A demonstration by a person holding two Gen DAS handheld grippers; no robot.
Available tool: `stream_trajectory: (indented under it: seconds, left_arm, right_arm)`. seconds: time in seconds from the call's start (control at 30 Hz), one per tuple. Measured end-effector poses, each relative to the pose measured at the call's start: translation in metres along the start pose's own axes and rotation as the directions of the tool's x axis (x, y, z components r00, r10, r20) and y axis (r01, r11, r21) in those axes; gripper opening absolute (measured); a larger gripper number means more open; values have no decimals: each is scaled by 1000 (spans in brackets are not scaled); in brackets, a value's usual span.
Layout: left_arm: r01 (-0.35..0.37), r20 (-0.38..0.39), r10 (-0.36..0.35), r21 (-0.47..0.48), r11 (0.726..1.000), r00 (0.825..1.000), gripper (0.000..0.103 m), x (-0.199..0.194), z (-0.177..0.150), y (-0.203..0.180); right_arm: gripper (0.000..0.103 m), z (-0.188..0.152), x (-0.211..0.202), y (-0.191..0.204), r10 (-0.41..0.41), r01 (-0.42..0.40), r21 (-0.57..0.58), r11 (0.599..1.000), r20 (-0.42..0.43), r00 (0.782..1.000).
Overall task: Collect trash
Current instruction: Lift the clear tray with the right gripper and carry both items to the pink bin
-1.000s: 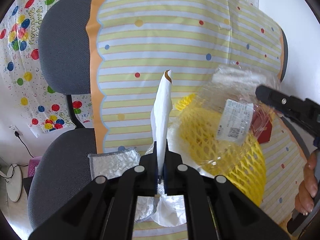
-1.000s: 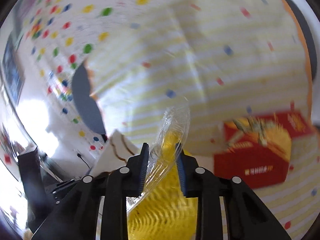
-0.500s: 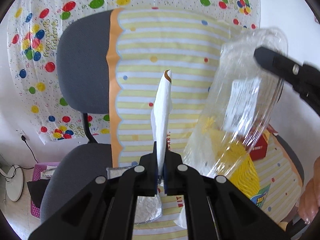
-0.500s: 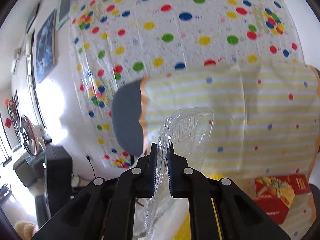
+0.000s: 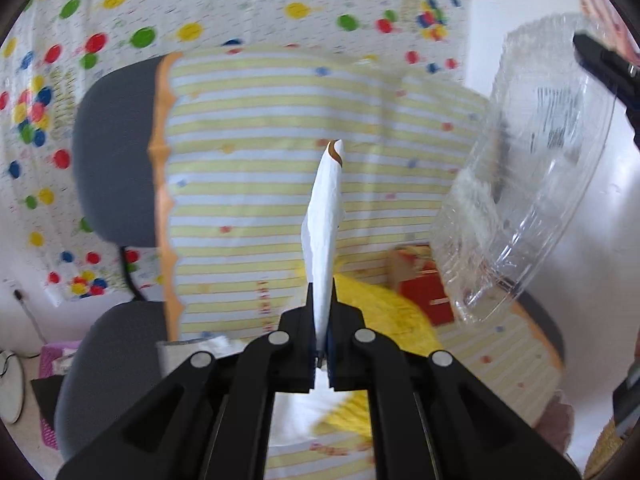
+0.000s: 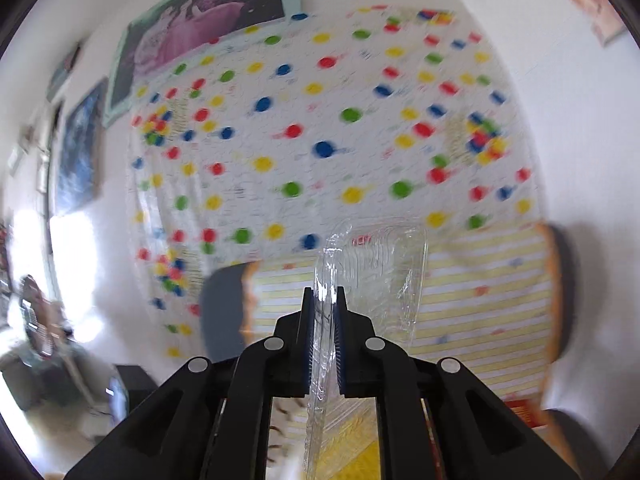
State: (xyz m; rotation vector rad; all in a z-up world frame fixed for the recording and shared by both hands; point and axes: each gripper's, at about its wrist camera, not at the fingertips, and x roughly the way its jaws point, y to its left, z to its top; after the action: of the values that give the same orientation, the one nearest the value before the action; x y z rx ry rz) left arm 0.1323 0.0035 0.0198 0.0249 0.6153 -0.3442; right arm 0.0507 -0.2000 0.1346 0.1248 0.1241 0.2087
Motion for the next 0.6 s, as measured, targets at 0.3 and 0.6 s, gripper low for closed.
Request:
stream_trajectory:
  seconds: [0.3, 0.6]
  left_arm:
    - [76, -8, -75, 80, 994, 997, 1, 5, -13, -73]
    - [131, -24, -129, 160, 978, 991, 1, -9, -36, -126]
  right_arm:
    - [10, -40, -34, -47, -135, 126, -60, 990, -175, 975]
    - [10, -60, -85, -71, -162, 158, -36, 987, -187, 969]
